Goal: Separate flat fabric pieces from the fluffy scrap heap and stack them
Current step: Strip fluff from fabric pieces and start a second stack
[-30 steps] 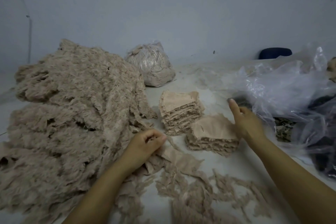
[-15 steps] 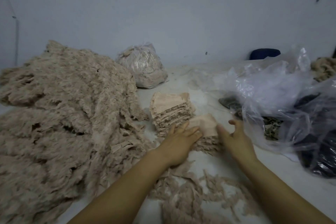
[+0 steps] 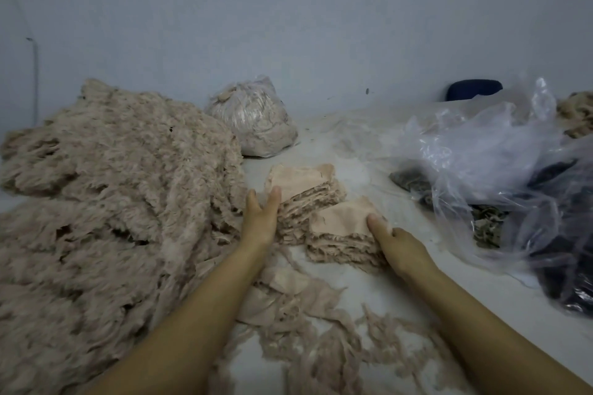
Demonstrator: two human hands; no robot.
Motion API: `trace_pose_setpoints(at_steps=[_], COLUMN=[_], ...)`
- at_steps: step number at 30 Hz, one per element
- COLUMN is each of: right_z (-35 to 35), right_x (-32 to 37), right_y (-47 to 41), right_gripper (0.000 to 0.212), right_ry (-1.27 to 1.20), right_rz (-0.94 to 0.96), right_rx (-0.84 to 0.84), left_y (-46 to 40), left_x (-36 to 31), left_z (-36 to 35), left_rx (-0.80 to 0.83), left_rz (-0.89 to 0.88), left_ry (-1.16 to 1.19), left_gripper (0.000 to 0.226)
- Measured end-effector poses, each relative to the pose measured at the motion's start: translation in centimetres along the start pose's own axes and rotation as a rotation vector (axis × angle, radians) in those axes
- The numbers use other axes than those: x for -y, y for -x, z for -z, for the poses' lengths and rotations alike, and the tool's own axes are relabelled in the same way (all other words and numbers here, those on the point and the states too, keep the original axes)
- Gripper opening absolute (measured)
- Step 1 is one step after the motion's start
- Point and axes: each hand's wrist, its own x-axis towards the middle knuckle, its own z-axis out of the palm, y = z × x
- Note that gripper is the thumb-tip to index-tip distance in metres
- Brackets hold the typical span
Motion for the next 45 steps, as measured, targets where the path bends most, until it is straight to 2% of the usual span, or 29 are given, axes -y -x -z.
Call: trace_pose_setpoints(at_steps=[5, 9, 12, 18, 21, 23, 24, 25, 27, 29, 31, 32, 34, 36, 38, 40, 41, 43, 45], right_z=[-0.9, -1.1, -1.4, -2.2, -2.4, -2.7, -3.0, -3.3, -3.7, -3.4, -2.8, -2.5, -2.1, -2.6, -4.2, -6.2, -7.2, -8.0, -7.6], right_x=[-0.1, 0.1, 0.7, 2.2, 1.6, 1.2, 1.1, 1.0, 0.9, 0.1, -0.5, -0.5, 0.8, 2.9, 4.9, 6.2, 6.4, 6.5, 6.1], right_y=[-0.4, -1.8, -3.4, -6.6, -5.6, -3.3, -2.1, -0.8, 2.3, 5.4, 7.5, 8.2, 8.8, 9.3, 9.6, 9.5, 9.4, 9.0, 8.3], right_gripper=[0.076, 0.069, 0.066, 0.070, 0.065, 0.040, 0.026, 0.015, 0.010, 0.013, 0.019, 0.023, 0.028, 0.022, 0.019, 0.036, 0.039, 0.021, 0.025], right_ry=[-0.011, -0.073, -0.109, -0.265, -0.336, -0.397, -0.389, -0.371, -0.271, 0.003, 0.228, 0.287, 0.294, 0.149, 0.048, 0.211, 0.299, 0.254, 0.072], right_rz=[0.033, 0.012, 0.012, -0.032, -0.011, 0.185, 0.299, 0.400, 0.608, 0.837, 1.043, 1.109, 1.123, 1.020, 0.886, 0.729, 0.674, 0.668, 0.764], right_rx=[0.004, -0.021, -0.059, -0.029, -0.233, -0.371, -0.373, -0.321, -0.081, 0.199, 0.328, 0.295, 0.120, 0.045, 0.133, 0.265, 0.327, 0.367, 0.304], left_y=[-3.3, -4.7, -5.8, -8.4, -7.4, -4.9, -3.4, -1.7, 1.4, 4.0, 5.3, 5.7, 6.4, 6.8, 7.2, 7.2, 7.1, 6.5, 5.4], left_x=[1.6, 1.6, 1.6, 1.6, 1.2, 0.4, 0.0, -0.3, -0.9, -1.6, -1.4, -1.1, 0.0, 1.1, 1.5, 1.6, 1.6, 1.9, 2.5], left_z=[-2.6, -5.0, -6.2, -4.3, -1.5, 1.1, 2.4, 3.7, 6.6, 9.6, 12.2, 13.1, 13.9, 14.0, 13.6, 13.0, 12.8, 12.5, 12.8], left_rx=[0.143, 0.123, 0.168, 0.227, 0.263, 0.306, 0.350, 0.408, 0.559, 0.760, 0.936, 0.991, 1.036, 0.976, 0.848, 0.700, 0.629, 0.543, 0.480], left_rz=[0.173, 0.157, 0.144, 0.142, 0.072, -0.042, -0.104, -0.142, -0.166, -0.183, -0.214, -0.239, -0.325, -0.406, -0.399, -0.402, -0.446, -0.543, -0.562], left_ry=[0.154, 0.212, 0.285, 0.346, 0.168, 0.024, 0.000, -0.009, -0.067, -0.275, -0.595, -0.748, -0.961, -1.013, -0.886, -0.716, -0.702, -0.830, -1.063], left_gripper=[0.069, 0.063, 0.064, 0.071, 0.066, 0.053, 0.042, 0.029, 0.018, 0.019, 0.033, 0.043, 0.057, 0.061, 0.050, 0.028, 0.023, 0.030, 0.045])
